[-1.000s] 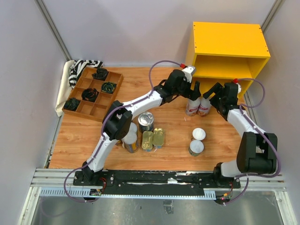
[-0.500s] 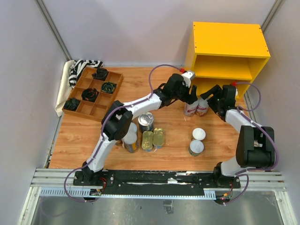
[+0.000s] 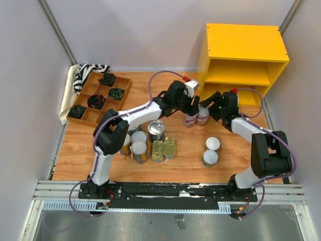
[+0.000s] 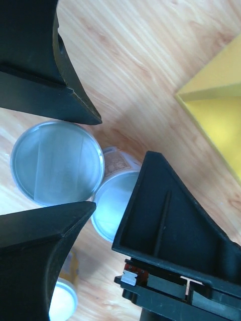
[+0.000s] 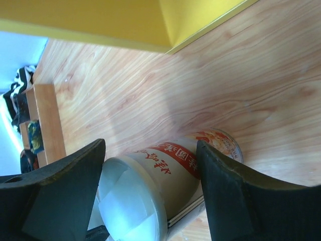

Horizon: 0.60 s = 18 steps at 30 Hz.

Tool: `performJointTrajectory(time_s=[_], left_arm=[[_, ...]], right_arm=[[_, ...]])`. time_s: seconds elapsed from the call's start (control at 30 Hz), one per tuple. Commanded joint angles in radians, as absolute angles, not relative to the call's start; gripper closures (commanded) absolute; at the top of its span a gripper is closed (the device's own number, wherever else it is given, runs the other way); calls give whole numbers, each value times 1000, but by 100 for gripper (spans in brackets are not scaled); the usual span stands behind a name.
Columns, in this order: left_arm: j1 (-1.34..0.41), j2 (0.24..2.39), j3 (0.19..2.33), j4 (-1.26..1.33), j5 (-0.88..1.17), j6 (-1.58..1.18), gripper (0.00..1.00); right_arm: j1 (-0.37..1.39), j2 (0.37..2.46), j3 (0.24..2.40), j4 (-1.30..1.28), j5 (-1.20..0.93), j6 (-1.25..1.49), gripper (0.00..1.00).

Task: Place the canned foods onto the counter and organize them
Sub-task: Move the canned food to the center of the board.

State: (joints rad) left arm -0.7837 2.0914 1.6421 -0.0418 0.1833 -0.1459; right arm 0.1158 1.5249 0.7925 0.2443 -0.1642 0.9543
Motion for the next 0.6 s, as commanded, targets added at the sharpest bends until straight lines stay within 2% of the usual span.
performJointTrajectory(time_s=[0.0,0.33,0.57], left_arm=[[-744,1987,1531,-64,214,-146,34],[-704,1752,1229,-68,209,-212,33],[-704,1637,1113,-94,192,-255,33]], right_arm=[[210,1573,778,184,-195,996,28],[374,1616,806,179,-183,1003,28],[517,1605,784,197,-133,1028,29]])
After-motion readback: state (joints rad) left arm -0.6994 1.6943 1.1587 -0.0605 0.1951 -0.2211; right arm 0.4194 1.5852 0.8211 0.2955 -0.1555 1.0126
